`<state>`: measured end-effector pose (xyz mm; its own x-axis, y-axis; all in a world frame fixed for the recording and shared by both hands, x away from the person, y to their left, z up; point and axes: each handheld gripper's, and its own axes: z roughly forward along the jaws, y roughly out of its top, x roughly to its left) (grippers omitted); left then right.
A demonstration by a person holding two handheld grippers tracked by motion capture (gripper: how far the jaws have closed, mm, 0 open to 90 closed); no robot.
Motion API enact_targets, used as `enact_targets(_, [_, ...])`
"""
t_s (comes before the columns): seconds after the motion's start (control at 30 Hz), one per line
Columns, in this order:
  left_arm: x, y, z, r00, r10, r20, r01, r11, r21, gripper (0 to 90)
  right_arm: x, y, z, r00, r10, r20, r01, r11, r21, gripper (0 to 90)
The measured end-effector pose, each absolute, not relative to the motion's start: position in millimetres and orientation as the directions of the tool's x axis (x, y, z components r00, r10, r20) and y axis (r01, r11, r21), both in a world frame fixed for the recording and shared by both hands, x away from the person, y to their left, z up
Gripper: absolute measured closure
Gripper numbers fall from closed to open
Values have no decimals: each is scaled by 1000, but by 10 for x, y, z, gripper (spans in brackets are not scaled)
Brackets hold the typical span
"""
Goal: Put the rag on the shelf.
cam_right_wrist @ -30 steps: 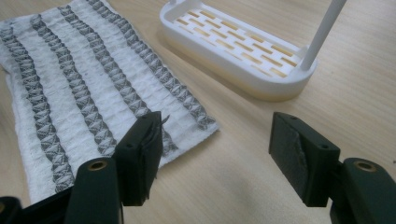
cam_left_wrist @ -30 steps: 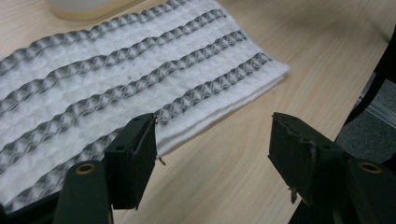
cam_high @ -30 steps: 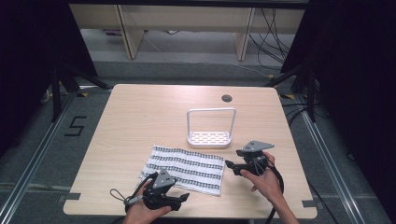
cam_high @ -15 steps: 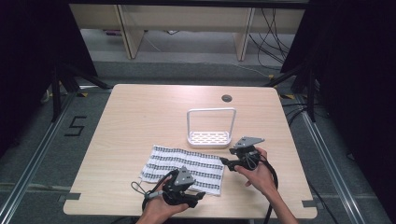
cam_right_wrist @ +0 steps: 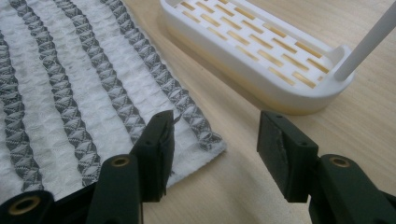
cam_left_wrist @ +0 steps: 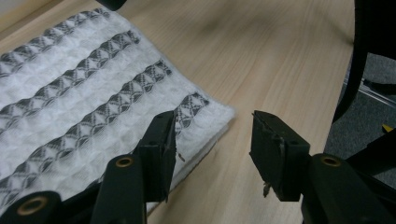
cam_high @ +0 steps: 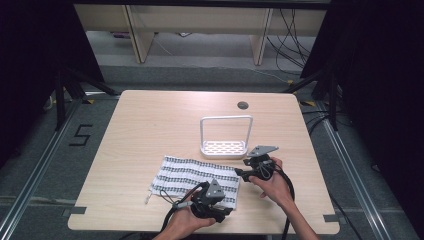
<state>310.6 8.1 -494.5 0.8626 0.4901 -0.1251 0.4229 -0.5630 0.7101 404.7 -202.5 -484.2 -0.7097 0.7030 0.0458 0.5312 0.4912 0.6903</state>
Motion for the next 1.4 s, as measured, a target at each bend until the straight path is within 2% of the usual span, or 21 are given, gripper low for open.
enact_targets(0.37, [3149, -80, -5016, 872, 482, -88, 402, -600, 691, 493, 4089, -1960, -4901, -724, 688, 42, 528, 515, 676, 507])
enact_targets(0.4, [3163, -72, -5004, 885, 461, -67, 381, -635, 672, 492, 4093, -1939, -4917, -719, 692, 54, 535, 503, 679, 508])
enact_targets(0.43, [3151, -99, -5023, 873, 480, -84, 400, -607, 687, 492, 4105, -1940, -4918, -727, 685, 45, 531, 519, 670, 508])
enact_targets(0.53, [3179, -96, -5022, 893, 448, -46, 370, -670, 644, 487, 4127, -1927, -4942, -728, 682, 60, 537, 514, 669, 508])
enact_targets(0.63, [3159, -132, -5037, 882, 469, -42, 377, -651, 659, 504, 4150, -1926, -4959, -734, 677, 51, 531, 525, 665, 510])
enact_targets(0.7, [3155, -131, -5037, 886, 463, -14, 358, -667, 653, 535, 4162, -1920, -4976, -740, 670, 57, 532, 532, 658, 514])
enact_targets(0.73, [3155, -132, -5040, 890, 455, -4, 345, -670, 657, 557, 4134, -1896, -4975, -717, 692, 90, 569, 504, 650, 524])
enact_targets(0.8, [3159, -126, -5036, 891, 454, 3, 341, -675, 654, 575, 4161, -1903, -4988, -735, 676, 53, 540, 536, 649, 532])
enact_targets(0.97, [3174, -114, -5038, 896, 445, 19, 324, -680, 658, 672, 4164, -1877, -5035, -741, 670, 39, 533, 551, 642, 604])
enact_targets(1.17, [3193, -101, -5036, 895, 445, 27, 317, -678, 662, 784, 4169, -1866, -5028, -766, 641, 42, 514, 572, 639, 764])
enact_targets(1.2, [3195, -97, -5032, 895, 445, 35, 313, -683, 660, 796, 4147, -1847, -5029, -746, 664, 48, 532, 552, 642, 783])
enact_targets(1.23, [3187, -102, -5031, 895, 444, 27, 315, -676, 666, 812, 4157, -1845, -5040, -753, 657, 26, 513, 562, 648, 799])
enact_targets(1.4, [3187, -95, -5021, 899, 437, 27, 312, -683, 661, 858, 4125, -1864, -4972, -753, 655, 62, 528, 546, 651, 831])
